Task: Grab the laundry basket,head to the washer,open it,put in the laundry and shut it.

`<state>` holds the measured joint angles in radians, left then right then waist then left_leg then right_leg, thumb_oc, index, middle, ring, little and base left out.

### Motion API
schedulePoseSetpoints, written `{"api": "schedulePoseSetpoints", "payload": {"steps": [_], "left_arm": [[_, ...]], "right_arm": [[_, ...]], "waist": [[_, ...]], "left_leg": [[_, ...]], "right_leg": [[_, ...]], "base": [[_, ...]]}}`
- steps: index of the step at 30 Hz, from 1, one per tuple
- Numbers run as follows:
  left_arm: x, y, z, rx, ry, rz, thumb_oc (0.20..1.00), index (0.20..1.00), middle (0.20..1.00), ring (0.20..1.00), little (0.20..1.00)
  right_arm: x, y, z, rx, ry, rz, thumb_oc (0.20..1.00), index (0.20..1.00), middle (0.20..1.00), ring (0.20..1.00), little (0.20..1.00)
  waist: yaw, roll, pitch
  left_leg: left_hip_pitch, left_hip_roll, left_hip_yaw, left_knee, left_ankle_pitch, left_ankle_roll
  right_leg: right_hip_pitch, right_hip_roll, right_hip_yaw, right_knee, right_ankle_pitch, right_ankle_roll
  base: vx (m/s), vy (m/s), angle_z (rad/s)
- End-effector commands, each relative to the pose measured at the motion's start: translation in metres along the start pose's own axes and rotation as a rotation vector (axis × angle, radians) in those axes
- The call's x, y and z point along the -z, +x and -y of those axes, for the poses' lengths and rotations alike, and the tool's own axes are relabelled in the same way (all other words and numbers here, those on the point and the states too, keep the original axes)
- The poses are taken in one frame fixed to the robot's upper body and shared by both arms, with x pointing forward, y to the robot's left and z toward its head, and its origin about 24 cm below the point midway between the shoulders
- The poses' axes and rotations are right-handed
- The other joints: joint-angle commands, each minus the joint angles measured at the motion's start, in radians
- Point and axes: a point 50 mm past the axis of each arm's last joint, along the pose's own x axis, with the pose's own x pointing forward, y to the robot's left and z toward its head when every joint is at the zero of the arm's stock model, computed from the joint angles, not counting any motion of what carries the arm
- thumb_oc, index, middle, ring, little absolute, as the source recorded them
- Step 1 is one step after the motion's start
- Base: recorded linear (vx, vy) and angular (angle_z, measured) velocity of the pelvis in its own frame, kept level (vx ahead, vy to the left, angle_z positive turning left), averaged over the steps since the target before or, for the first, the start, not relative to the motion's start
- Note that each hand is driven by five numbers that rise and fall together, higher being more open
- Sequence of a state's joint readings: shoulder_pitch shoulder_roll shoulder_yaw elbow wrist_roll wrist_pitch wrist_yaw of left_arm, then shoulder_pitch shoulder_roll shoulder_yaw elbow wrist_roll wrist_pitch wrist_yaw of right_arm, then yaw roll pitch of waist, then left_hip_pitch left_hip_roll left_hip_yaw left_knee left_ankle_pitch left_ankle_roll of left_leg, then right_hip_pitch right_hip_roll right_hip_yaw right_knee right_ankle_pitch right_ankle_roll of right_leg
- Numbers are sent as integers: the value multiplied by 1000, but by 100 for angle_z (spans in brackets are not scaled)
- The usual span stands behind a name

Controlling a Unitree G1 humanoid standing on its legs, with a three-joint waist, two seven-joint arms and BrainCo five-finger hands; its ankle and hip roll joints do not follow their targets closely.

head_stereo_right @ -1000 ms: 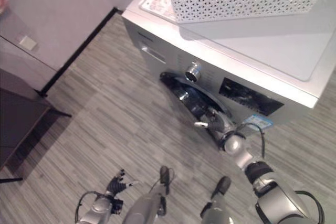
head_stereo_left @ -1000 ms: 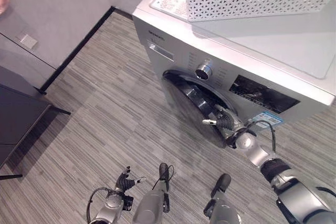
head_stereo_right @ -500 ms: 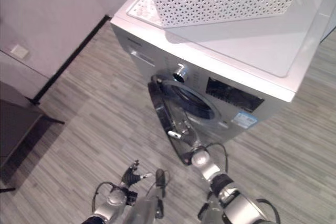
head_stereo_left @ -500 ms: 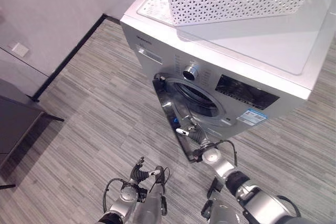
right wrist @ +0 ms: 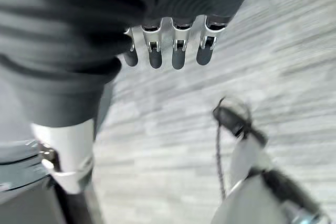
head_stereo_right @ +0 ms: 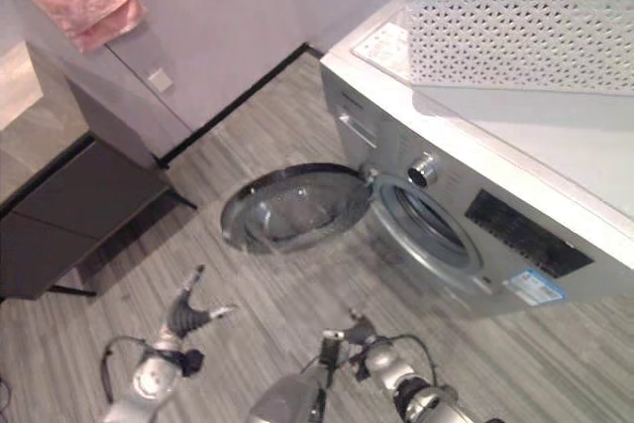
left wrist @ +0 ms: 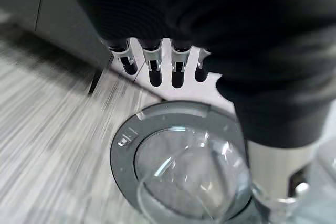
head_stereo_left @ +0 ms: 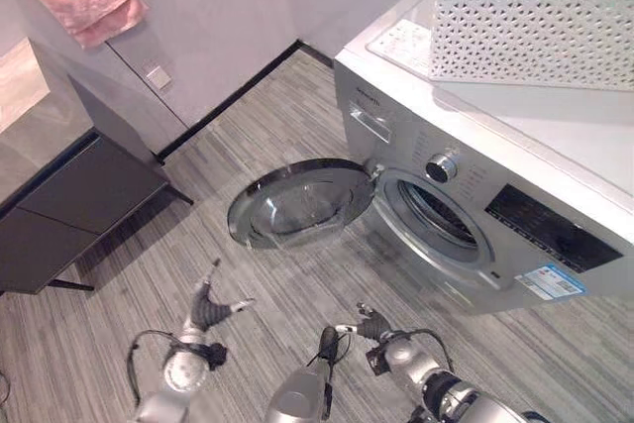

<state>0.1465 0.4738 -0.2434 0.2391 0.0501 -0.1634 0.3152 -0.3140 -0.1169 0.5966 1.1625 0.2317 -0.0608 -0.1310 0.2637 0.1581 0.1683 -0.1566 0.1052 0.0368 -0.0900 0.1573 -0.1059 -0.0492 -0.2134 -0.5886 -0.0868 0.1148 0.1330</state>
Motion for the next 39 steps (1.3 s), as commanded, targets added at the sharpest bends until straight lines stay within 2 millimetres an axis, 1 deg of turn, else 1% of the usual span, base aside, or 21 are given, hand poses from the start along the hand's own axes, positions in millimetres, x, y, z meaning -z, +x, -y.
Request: {"api": "schedulePoseSetpoints", "payload": {"steps": [1, 4, 6, 7, 9, 11, 13, 15, 16, 19, 20, 21, 22, 24, 25, 26, 27, 28, 31, 36, 39], "left_arm": [[-7, 4, 37, 421, -170, 9, 1000, 1000, 1000, 1000, 1000], [7, 3, 71, 717, -151, -124, 1000, 1000, 1000, 1000, 1000], [10, 5, 77, 782, -148, -164, 1000, 1000, 1000, 1000, 1000], [15, 8, 90, 919, -172, -269, 1000, 1000, 1000, 1000, 1000], [13, 14, 94, 967, -197, -299, 1000, 1000, 1000, 1000, 1000], [6, 34, 100, 1021, -183, -362, 1000, 1000, 1000, 1000, 1000], [3, 43, 99, 987, -164, -352, 1000, 1000, 1000, 1000, 1000], [10, 60, 86, 857, -35, -387, 1000, 1000, 1000, 1000, 1000], [13, 76, 66, 742, 168, -414, 1000, 1000, 1000, 1000, 1000], [8, 102, 16, 546, 451, -444, 1000, 1000, 1000, 1000, 1000], [7, 102, 16, 545, 451, -444, 1000, 1000, 1000, 1000, 1000], [-16, 127, -41, 332, 596, -442, 1000, 1000, 1000, 1000, 1000], [-32, 136, -68, 236, 635, -437, 1000, 1000, 1000, 1000, 1000], [-41, 139, -102, 140, 641, -470, 1000, 1000, 1000, 1000, 1000], [-41, 139, -102, 140, 641, -470, 1000, 1000, 1000, 1000, 1000], [-43, 138, -119, 96, 646, -486, 1000, 1000, 1000, 1000, 1000], [-43, 135, -136, 45, 652, -507, 1000, 1000, 1000, 1000, 1000], [-52, 132, -169, -72, 687, -517, 1000, 1000, 1000, 1000, 1000], [-72, 130, -201, -226, 698, -476, 1000, 1000, 1000, 1000, 1000], [-78, 129, -211, -295, 679, -440, 1000, 1000, 1000, 1000, 1000], [-70, 130, -199, -273, 671, -421, 1000, 1000, 1000, 1000, 1000]], "right_arm": [[-11, 3, -11, -71, -54, 10, 1000, 1000, 1000, 1000, 1000], [13, -1, 1, -71, -55, -50, 1000, 1000, 1000, 1000, 1000], [20, -3, 5, -69, -51, -69, 1000, 1000, 1000, 1000, 1000], [29, -5, 9, -74, -55, -93, 1000, 1000, 1000, 1000, 1000], [30, -6, 11, -77, -54, -93, 1000, 1000, 1000, 1000, 1000], [24, -5, 15, -78, -80, -68, 1000, 1000, 1000, 1000, 1000], [19, -4, 19, -70, -78, -48, 1000, 1000, 1000, 1000, 1000], [8, -2, 24, -51, -75, -13, 1000, 1000, 1000, 1000, 1000], [-2, 0, 25, -42, -65, 14, 1000, 1000, 1000, 1000, 1000], [-22, 2, 24, -34, -56, 84, 1000, 1000, 1000, 1000, 1000], [-22, 2, 24, -33, -56, 85, 1000, 1000, 1000, 1000, 1000], [-39, 3, 26, -16, -43, 147, 1000, 1000, 1000, 1000, 1000], [-51, 3, 28, -4, -33, 184, 1000, 1000, 1000, 1000, 1000], [-66, 2, 27, -2, -26, 246, 1000, 1000, 1000, 1000, 1000], [-67, 2, 27, -2, -26, 247, 1000, 1000, 1000, 1000, 1000], [-72, 1, 27, -1, -29, 273, 1000, 1000, 1000, 1000, 1000], [-73, 0, 27, -2, -26, 289, 1000, 1000, 1000, 1000, 1000], [-76, -3, 25, -12, -20, 319, 1000, 1000, 1000, 1000, 1000], [-72, -7, 27, 3, -14, 345, 1000, 1000, 1000, 1000, 1000], [-59, -7, 27, 7, -29, 307, 1000, 1000, 1000, 1000, 1000], [-34, -6, 30, 18, -20, 215, 1000, 1000, 1000, 1000, 1000]], "waist": [[-37, -94, 13], [-100, -107, 1], [-116, -110, -3], [-168, -125, -7], [-185, -132, -10], [-255, -166, -11], [-267, -177, -10], [-289, -201, 1], [-309, -231, 13], [-327, -280, 36], [-327, -280, 37], [-332, -308, 58], [-336, -321, 74], [-346, -339, 90], [-347, -340, 90], [-354, -349, 95], [-358, -357, 97], [-362, -371, 101], [-362, -382, 117], [-356, -375, 117], [-341, -363, 109]], "left_leg": [[-15, 19, 64, 3, -99, -21], [7, 32, 87, 3, -109, -22], [9, 36, 92, 3, -112, -23], [2, 42, 98, 3, -112, -24], [-7, 44, 100, 3, -112, -24], [-47, 49, 108, 3, -108, -23], [-62, 51, 112, 3, -105, -23], [-81, 55, 118, 3, -98, -22], [-89, 63, 126, 3, -92, -21], [-105, 79, 134, 3, -82, -25], [-105, 79, 134, 3, -82, -25], [-123, 87, 131, 3, -71, -29], [-135, 89, 127, 3, -65, -31], [-153, 96, 125, 3, -61, -35], [-153, 96, 125, 3, -61, -35], [-161, 101, 127, 3, -60, -37], [-169, 105, 127, 3, -58, -39], [-186, 113, 128, 3, -59, -41], [-222, 114, 119, 3, -56, -43], [-235, 106, 111, 3, -58, -41], [-217, 95, 117, 3, -70, -36]], "right_leg": [[32, -77, 110, 0, -55, 56], [34, -68, 130, 0, -56, 56], [30, -65, 136, 0, -56, 57], [12, -56, 155, 0, -50, 56], [-4, -51, 166, 0, -47, 56], [-69, -37, 200, 0, -32, 55], [-92, -35, 211, 0, -25, 55], [-125, -30, 231, 0, -13, 53], [-148, -25, 246, 0, -1, 51], [-177, -12, 266, 0, 17, 51], [-177, -13, 267, 0, 17, 51], [-193, -8, 266, 0, 29, 55], [-201, -8, 266, 0, 34, 57], [-218, -7, 267, 0, 43, 64], [-219, -8, 267, 0, 43, 64], [-229, -7, 268, 0, 48, 67], [-239, -6, 270, 0, 51, 70], [-253, -5, 269, 0, 53, 75], [-275, -10, 262, 0, 58, 83], [-280, -17, 252, 0, 58, 87], [-261, -30, 243, 0, 56, 93]], "base": [[67, 46, -6], [70, 48, -19], [34, 22, -32], [-4, 15, -35], [-16, 4, -21], [-92, -2, -23], [-75, 15, -18], [-65, 36, -25], [-68, 23, -36], [-49, -22, -20], [-65, -50, -26], [-80, -52, -23], [-97, -62, -13], [-29, -16, 1], [-25, -12, 7], [-18, -10, 7], [-33, -20, 0], [-28, -18, -7], [-30, -25, 0], [4, 14, 13], [19, 61, 10]]}}
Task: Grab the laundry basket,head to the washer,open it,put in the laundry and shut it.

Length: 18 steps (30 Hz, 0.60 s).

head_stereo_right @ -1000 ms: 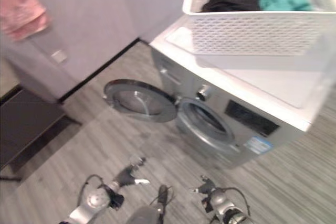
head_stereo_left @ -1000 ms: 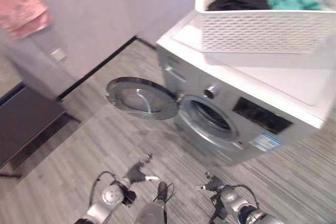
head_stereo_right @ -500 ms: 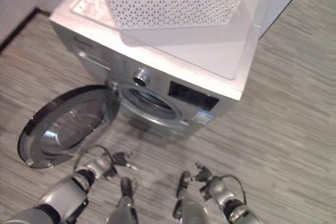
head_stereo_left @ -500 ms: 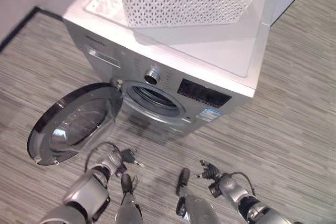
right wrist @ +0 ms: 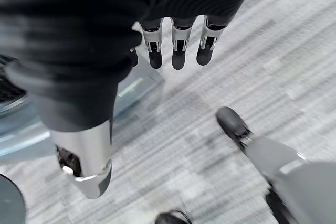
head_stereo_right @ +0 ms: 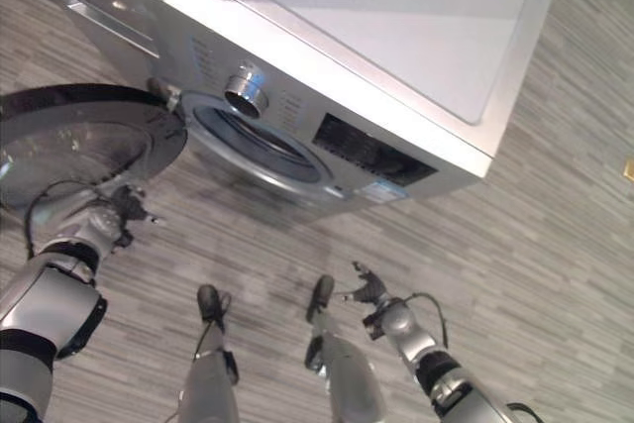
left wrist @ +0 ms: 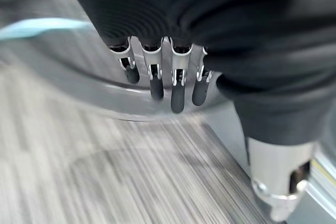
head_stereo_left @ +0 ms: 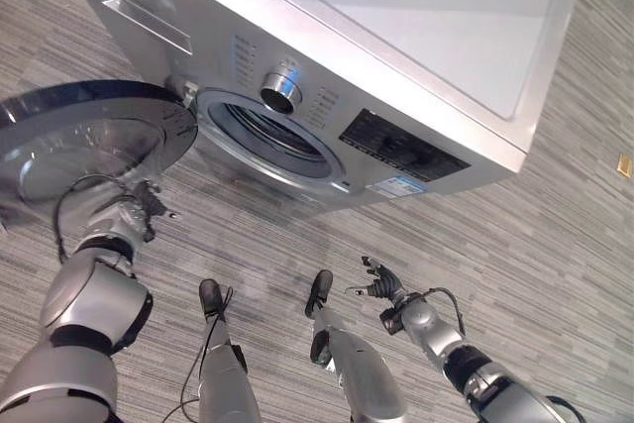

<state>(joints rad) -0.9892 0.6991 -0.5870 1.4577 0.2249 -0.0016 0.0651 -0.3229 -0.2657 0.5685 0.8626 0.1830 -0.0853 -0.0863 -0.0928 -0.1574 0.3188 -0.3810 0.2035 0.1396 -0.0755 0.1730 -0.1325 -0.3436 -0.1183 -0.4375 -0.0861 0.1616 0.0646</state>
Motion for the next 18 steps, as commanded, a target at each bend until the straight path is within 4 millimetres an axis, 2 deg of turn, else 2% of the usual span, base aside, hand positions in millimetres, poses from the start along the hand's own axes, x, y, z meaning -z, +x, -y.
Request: {"api": "schedulePoseSetpoints", "payload": {"steps": [1, 3, 4, 5, 7, 9, 12, 13, 16, 17, 18], "left_arm": [[26, -2, -22, -100, 0, -83, 1000, 1000, 1000, 1000, 1000], [27, -2, -6, -75, -30, -62, 1000, 1000, 1000, 1000, 1000], [27, -2, -6, -74, -30, -62, 1000, 1000, 1000, 1000, 1000], [23, -3, 15, -40, -72, -26, 1000, 1000, 1000, 1000, 1000], [18, -7, 42, 3, -100, 13, 1000, 1000, 1000, 1000, 1000], [16, -14, 77, 74, -122, 44, 1000, 1000, 1000, 1000, 1000], [25, -30, 123, 188, -128, 40, 1000, 1000, 1000, 1000, 1000], [25, -31, 124, 189, -127, 40, 1000, 1000, 1000, 1000, 1000], [41, -49, 163, 299, -136, -3, 1000, 1000, 1000, 1000, 1000], [67, -64, 183, 367, -124, -89, 1000, 1000, 1000, 1000, 1000], [74, -67, 185, 378, -114, -112, 1000, 1000, 1000, 1000, 1000]], "right_arm": [[20, -5, -11, -2, 48, -65, 1000, 1000, 1000, 1000, 1000], [45, -12, -7, 9, 33, -166, 1000, 1000, 1000, 1000, 1000], [46, -12, -7, 9, 32, -166, 1000, 1000, 1000, 1000, 1000], [68, -21, 0, 39, 55, -259, 1000, 1000, 1000, 1000, 1000], [95, -35, 7, 75, 78, -373, 1000, 1000, 1000, 1000, 1000], [122, -53, 16, 119, 117, -483, 1000, 1000, 1000, 1000, 1000], [154, -79, 26, 192, 214, -620, 1000, 1000, 1000, 1000, 1000], [154, -80, 26, 192, 213, -621, 1000, 1000, 1000, 1000, 1000], [174, -100, 34, 262, 308, -705, 1000, 1000, 1000, 1000, 1000], [178, -106, 42, 294, 334, -712, 1000, 1000, 1000, 1000, 1000], [178, -106, 44, 295, 330, -709, 1000, 1000, 1000, 1000, 1000]], "waist": [[15, -48, -42], [25, -36, -52], [26, -36, -52], [35, -24, -59], [46, -5, -68], [57, 20, -78], [59, 51, -105], [60, 52, -105], [54, 74, -139], [44, 87, -170], [41, 88, -180]], "left_leg": [[8, -4, 14, -12, -86, -10], [49, -24, 33, -12, -107, 2], [51, -24, 33, -12, -107, 3], [91, -50, 51, -12, -127, 16], [142, -78, 65, -12, -150, 34], [196, -113, 77, -12, -175, 53], [264, -154, 83, -12, -202, 74], [266, -155, 83, -12, -202, 75], [309, -195, 93, -12, -203, 99], [352, -210, 102, -12, -215, 109], [362, -210, 107, -12, -218, 111]], "right_leg": [[34, -125, 92, -1, 10, 161], [63, -140, 93, -1, 13, 168], [64, -140, 94, -1, 13, 168], [93, -157, 90, -1, 21, 175], [129, -180, 84, 6, 25, 178], [172, -210, 76, 22, 23, 182], [225, -255, 62, 61, 22, 188], [227, -255, 62, 61, 22, 188], [261, -291, 41, 86, 40, 187], [287, -304, 43, 103, 48, 191], [289, -306, 44, 106, 55, 193]], "base": [[39, 97, 11], [50, 118, 8], [80, 170, 5], [104, 189, 9], [151, 251, 0], [160, 239, -15], [171, 197, -2], [121, 119, 1], [119, 179, 7], [234, 216, 8], [194, 184, -17]]}}
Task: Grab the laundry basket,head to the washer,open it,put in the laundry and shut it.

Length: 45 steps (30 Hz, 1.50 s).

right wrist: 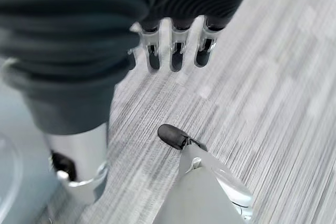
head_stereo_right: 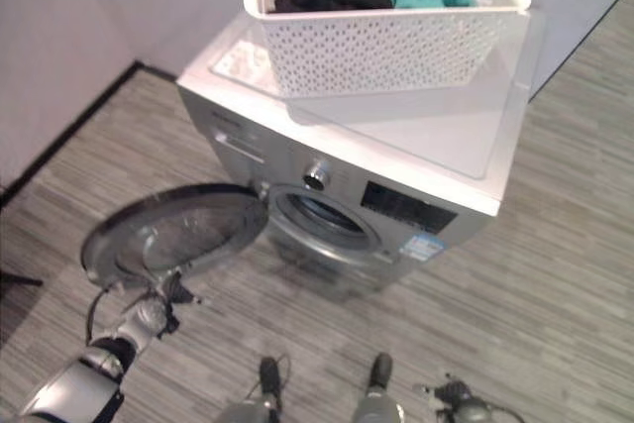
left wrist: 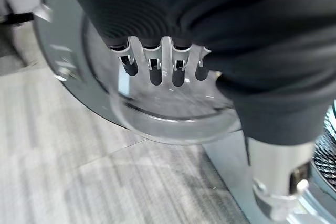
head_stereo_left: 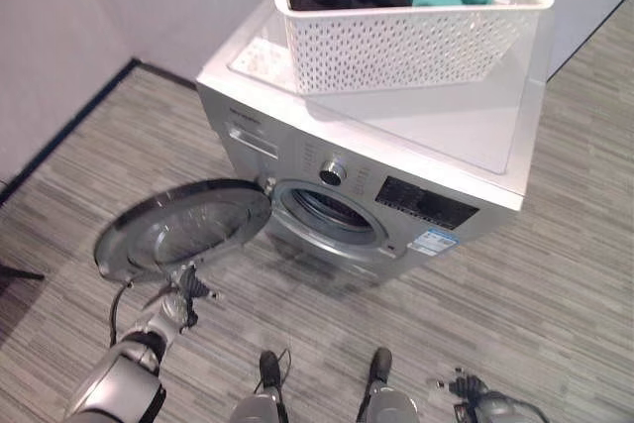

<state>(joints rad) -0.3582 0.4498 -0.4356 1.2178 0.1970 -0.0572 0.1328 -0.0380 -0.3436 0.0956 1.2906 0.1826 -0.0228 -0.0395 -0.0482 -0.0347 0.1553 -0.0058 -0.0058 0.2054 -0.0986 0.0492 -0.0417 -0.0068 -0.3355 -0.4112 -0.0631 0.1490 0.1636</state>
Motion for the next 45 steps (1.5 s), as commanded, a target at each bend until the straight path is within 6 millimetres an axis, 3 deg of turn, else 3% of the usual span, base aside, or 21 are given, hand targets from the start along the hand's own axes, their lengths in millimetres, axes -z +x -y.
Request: {"api": "schedulePoseSetpoints", "payload": {"steps": [1, 6, 7, 8, 14, 20, 23, 26, 30, 31, 32, 33, 34, 35, 36, 37, 38, 40, 41, 43, 45], "left_arm": [[18, 2, -34, -69, -12, -102, 1000, 1000, 1000, 1000, 1000], [63, -10, -54, -79, 6, -271, 1000, 1000, 1000, 1000, 1000], [64, -10, -54, -79, 6, -272, 1000, 1000, 1000, 1000, 1000], [69, -13, -77, -123, 22, -300, 1000, 1000, 1000, 1000, 1000], [59, -17, -135, -274, -21, -299, 1000, 1000, 1000, 1000, 1000], [57, -16, -132, -279, -33, -294, 1000, 1000, 1000, 1000, 1000], [66, -14, -98, -222, -94, -291, 1000, 1000, 1000, 1000, 1000], [60, -10, -62, -183, -197, -239, 1000, 1000, 1000, 1000, 1000], [49, -9, -24, -138, -280, -158, 1000, 1000, 1000, 1000, 1000], [51, -14, -2, -111, -313, -135, 1000, 1000, 1000, 1000, 1000], [54, -18, 7, -102, -318, -134, 1000, 1000, 1000, 1000, 1000], [54, -18, 8, -100, -317, -135, 1000, 1000, 1000, 1000, 1000], [58, -21, 17, -83, -333, -143, 1000, 1000, 1000, 1000, 1000], [70, -30, 38, -31, -359, -193, 1000, 1000, 1000, 1000, 1000], [76, -34, 49, 0, -382, -224, 1000, 1000, 1000, 1000, 1000], [76, -34, 49, 1, -381, -222, 1000, 1000, 1000, 1000, 1000], [80, -39, 61, 39, -384, -249, 1000, 1000, 1000, 1000, 1000], [84, -42, 69, 63, -377, -272, 1000, 1000, 1000, 1000, 1000], [88, -44, 72, 65, -402, -298, 1000, 1000, 1000, 1000, 1000], [95, -46, 71, 67, -392, -334, 1000, 1000, 1000, 1000, 1000], [101, -48, 68, 68, -375, -359, 1000, 1000, 1000, 1000, 1000]], "right_arm": [[-22, 2, -3, -12, -24, 52, 1000, 1000, 1000, 1000, 1000], [-40, 2, -8, -39, -48, 131, 1000, 1000, 1000, 1000, 1000], [-40, 2, -8, -40, -48, 131, 1000, 1000, 1000, 1000, 1000], [-49, 1, -10, -46, -71, 164, 1000, 1000, 1000, 1000, 1000], [-70, 1, -7, -26, -52, 224, 1000, 1000, 1000, 1000, 1000], [-67, 2, 7, 16, -25, 190, 1000, 1000, 1000, 1000, 1000], [-55, 2, 41, 116, 109, 120, 1000, 1000, 1000, 1000, 1000], [-45, -6, 91, 255, 389, 91, 1000, 1000, 1000, 1000, 1000], [-57, -15, 123, 344, 437, 163, 1000, 1000, 1000, 1000, 1000], [-90, -25, 141, 396, 344, 311, 1000, 1000, 1000, 1000, 1000], [-117, -38, 153, 441, 274, 447, 1000, 1000, 1000, 1000, 1000], [-116, -38, 153, 443, 272, 444, 1000, 1000, 1000, 1000, 1000], [-136, -52, 160, 475, 223, 556, 1000, 1000, 1000, 1000, 1000], [-174, -88, 179, 571, 193, 777, 1000, 1000, 1000, 1000, 1000], [-192, -109, 188, 623, 179, 889, 1000, 1000, 1000, 1000, 1000], [-191, -110, 189, 625, 179, 888, 1000, 1000, 1000, 1000, 1000], [-203, -132, 195, 699, 137, 995, 1000, 1000, 1000, 1000, 1000], [-218, -162, 205, 788, 112, 1115, 1000, 1000, 1000, 1000, 1000], [-236, -188, 204, 833, 66, 1232, 1000, 1000, 1000, 1000, 1000], [-262, -215, 203, 862, 33, 1347, 1000, 1000, 1000, 1000, 1000], [-284, -228, 196, 831, 29, 1412, 1000, 1000, 1000, 1000, 1000]], "waist": [[-6, -34, -24], [-14, -65, -39], [-14, -66, -39], [-14, -89, -34], [-21, -160, -12], [-12, -177, -6], [7, -161, -24], [32, -123, -49], [56, -98, -69], [54, -90, -72], [49, -84, -73], [49, -83, -75], [44, -76, -75], [42, -56, -73], [43, -48, -75], [43, -47, -79], [41, -36, -86], [31, -26, -100], [20, -24, -104], [14, -38, -105], [19, -49, -103]], "left_leg": [[-6, -2, 45, 11, -96, 21], [1, 11, 56, 11, -120, 16], [1, 11, 56, 11, -120, 16], [-19, 20, 66, 11, -115, 11], [-118, 60, 61, 11, -90, -11], [-91, 70, 73, 11, -101, -15], [-24, 52, 88, 11, -127, -3], [18, 30, 79, 11, -146, 13], [44, 1, 38, 11, -152, 30], [44, -21, 21, 11, -127, 49], [48, -31, 1, 11, -126, 61], [48, -31, 0, 11, -127, 61], [53, -36, -12, 11, -125, 67], [69, -48, -49, 11, -122, 82], [79, -52, -64, 11, -124, 86], [74, -51, -66, 11, -120, 86], [94, -50, -87, 11, -125, 85], [101, -44, -133, 11, -120, 73], [121, -40, -169, 11, -132, 64], [156, -49, -214, 11, -153, 59], [193, -50, -229, 11, -178, 54]], "right_leg": [[-45, -88, 20, 83, 71, 94], [-47, -66, 40, 58, 68, 98], [-47, -65, 40, 58, 67, 98], [-66, -58, 38, 40, 78, 98], [-142, -31, 42, 3, 89, 98], [-136, -32, 54, 10, 87, 98], [-96, -51, 55, 20, 81, 98], [-53, -81, 41, 38, 81, 98], [-4, -107, 20, 73, 81, 98], [-5, -115, 40, 118, 90, 98], [-6, -107, 79, 155, 70, 94], [-8, -108, 79, 160, 66, 94], [-14, -99, 112, 197, 50, 82], [-41, -63, 168, 310, 0, 49], [-48, -49, 170, 346, -12, 42], [-50, -48, 167, 343, -8, 40], [-42, -20, 154, 344, -60, 21], [-27, 15, 143, 284, -86, 15], [-39, 52, 201, 205, -101, 21], [-98, 81, 320, 100, -40, 43], [-138, 85, 364, 53, 10, 61]], "base": [[78, 62, -31], [17, 5, -21], [-46, -78, -25], [-136, -98, -16], [-158, -117, 1], [-15, -15, -9], [95, 110, -32], [114, 124, -20], [58, 75, 9], [19, 138, 30], [-16, 115, 26], [24, 91, 21], [54, 136, 47], [102, 162, 58], [85, 117, 87], [152, 21, 82], [156, -36, 93], [214, -89, 95], [240, -104, 98], [279, -103, 91], [201, -74, 53]]}}
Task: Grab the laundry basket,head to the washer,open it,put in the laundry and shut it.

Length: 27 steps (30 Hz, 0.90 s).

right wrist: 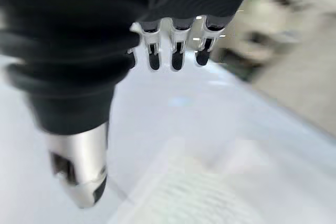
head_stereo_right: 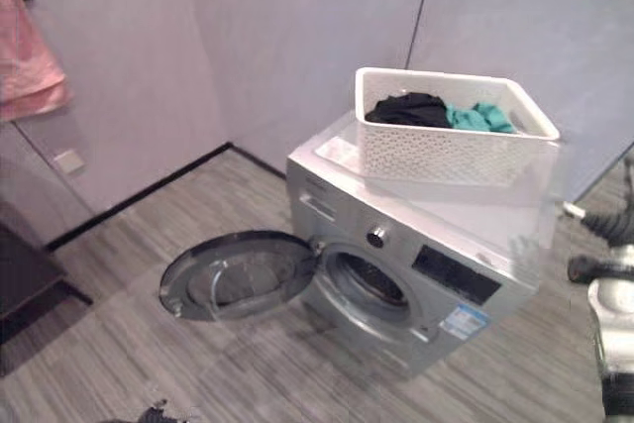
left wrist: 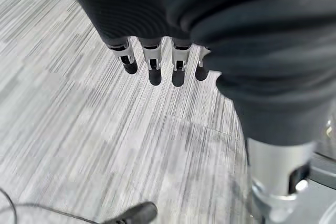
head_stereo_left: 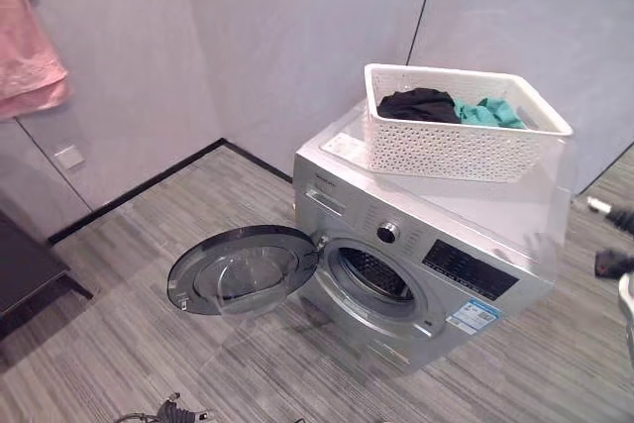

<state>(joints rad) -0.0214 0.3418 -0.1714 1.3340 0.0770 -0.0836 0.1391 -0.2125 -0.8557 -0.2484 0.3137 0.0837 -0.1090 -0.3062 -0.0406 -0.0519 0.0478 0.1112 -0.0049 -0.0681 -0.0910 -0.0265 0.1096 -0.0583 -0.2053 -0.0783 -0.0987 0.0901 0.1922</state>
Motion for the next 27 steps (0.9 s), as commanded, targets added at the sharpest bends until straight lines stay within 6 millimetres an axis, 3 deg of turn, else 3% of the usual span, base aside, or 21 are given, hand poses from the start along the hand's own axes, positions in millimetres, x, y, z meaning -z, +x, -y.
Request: {"api": "schedulePoseSetpoints", "payload": {"steps": [1, 3, 5, 7, 8, 11, 13, 15, 16, 18, 20, 21, 22, 23, 27], "left_arm": [[-26, 5, -26, -66, -39, 63, 1000, 1000, 1000, 1000, 1000], [-24, 6, -34, -86, -42, 53, 1000, 1000, 1000, 1000, 1000], [-25, 6, -35, -91, -51, 55, 1000, 1000, 1000, 1000, 1000], [-23, 6, -36, -91, -72, 53, 1000, 1000, 1000, 1000, 1000], [-17, 5, -36, -88, -87, 40, 1000, 1000, 1000, 1000, 1000], [-9, 4, -31, -72, -106, 11, 1000, 1000, 1000, 1000, 1000], [-10, 4, -32, -72, -108, 7, 1000, 1000, 1000, 1000, 1000], [-13, 5, -38, -88, -125, 10, 1000, 1000, 1000, 1000, 1000], [-13, 5, -38, -94, -142, 4, 1000, 1000, 1000, 1000, 1000], [-9, 5, -40, -95, -154, -7, 1000, 1000, 1000, 1000, 1000], [-14, 5, -34, -65, -130, 10, 1000, 1000, 1000, 1000, 1000], [-14, 5, -34, -64, -131, 10, 1000, 1000, 1000, 1000, 1000], [-19, 6, -30, -42, -106, 25, 1000, 1000, 1000, 1000, 1000], [-20, 5, -20, -13, -103, 30, 1000, 1000, 1000, 1000, 1000], [-17, 4, -9, 27, -111, 27, 1000, 1000, 1000, 1000, 1000]], "right_arm": [[-21, 24, 20, 75, -40, 84, 1000, 1000, 1000, 1000, 1000], [-49, 37, 10, 45, -87, 174, 1000, 1000, 1000, 1000, 1000], [-58, 40, 7, 35, -81, 202, 1000, 1000, 1000, 1000, 1000], [-85, 52, 13, 34, -84, 284, 1000, 1000, 1000, 1000, 1000], [-101, 56, 14, -6, -108, 336, 1000, 1000, 1000, 1000, 1000], [-128, 63, 16, -76, -143, 422, 1000, 1000, 1000, 1000, 1000], [-155, 67, 17, -112, -142, 503, 1000, 1000, 1000, 1000, 1000], [-181, 70, 20, -136, -139, 568, 1000, 1000, 1000, 1000, 1000], [-189, 72, 14, -163, -153, 583, 1000, 1000, 1000, 1000, 1000], [-197, 71, 12, -218, -240, 608, 1000, 1000, 1000, 1000, 1000], [-200, 72, 12, -271, -288, 606, 1000, 1000, 1000, 1000, 1000], [-201, 72, 11, -271, -289, 607, 1000, 1000, 1000, 1000, 1000], [-185, 79, 13, -290, -319, 526, 1000, 1000, 1000, 1000, 1000], [-173, 83, 11, -315, -352, 470, 1000, 1000, 1000, 1000, 1000], [-151, 91, -18, -454, -426, 342, 1000, 1000, 1000, 1000, 1000]], "waist": [[10, -30, 6], [17, -48, 12], [12, -53, 13], [8, -72, 3], [8, -84, -17], [-9, -80, -36], [-9, -81, -22], [-4, -119, 6], [-8, -119, 15], [-7, -126, 7], [8, -120, -1], [8, -119, 1], [7, -96, -8], [7, -76, -17], [15, -79, -36]], "left_leg": [[78, -49, 46, 4, -104, -97], [133, -50, 25, 7, -132, -105], [148, -49, 17, 11, -141, -108], [189, -41, 2, 15, -164, -120], [211, -24, -6, 13, -179, -130], [206, 39, -7, 100, -202, -168], [101, 79, 14, 334, -124, -221], [-39, 84, 25, 590, -26, -236], [-73, 109, 51, 627, -17, -235], [-75, 181, 114, 464, -30, -231], [-83, 248, 158, 242, 11, -238], [-79, 248, 160, 239, 12, -238], [-81, 294, 190, 124, 60, -252], [-65, 283, 173, 93, 62, -255], [-17, 235, 207, 62, 45, -254]], "right_leg": [[-85, -44, 32, 86, 70, 33], [-115, -56, 35, 53, 121, 47], [-117, -57, 44, 49, 131, 50], [-118, -52, 52, 72, 160, 55], [-104, -42, 46, 87, 139, 46], [-80, 1, 19, 136, 72, 17], [-20, 27, -23, 133, 36, -18], [31, 31, -29, 108, 27, -57], [51, 47, -28, 90, 15, -68], [70, 43, -22, 67, -6, -60], [94, 34, -15, 55, -29, -49], [95, 34, -14, 55, -29, -49], [102, 37, -27, 60, -46, -45], [105, 37, -31, 58, -57, -37], [125, -7, -13, 47, -22, -25]], "base": [[222, -89, 35], [239, -127, 47], [152, -89, 7], [341, -279, 31], [383, -361, 43], [248, -305, 16], [94, -280, 10], [-31, -223, 45], [17, -114, 43], [129, 23, 22], [145, 109, 16], [93, 174, 13], [96, 178, 9], [150, 245, 6], [126, 146, -21]]}}
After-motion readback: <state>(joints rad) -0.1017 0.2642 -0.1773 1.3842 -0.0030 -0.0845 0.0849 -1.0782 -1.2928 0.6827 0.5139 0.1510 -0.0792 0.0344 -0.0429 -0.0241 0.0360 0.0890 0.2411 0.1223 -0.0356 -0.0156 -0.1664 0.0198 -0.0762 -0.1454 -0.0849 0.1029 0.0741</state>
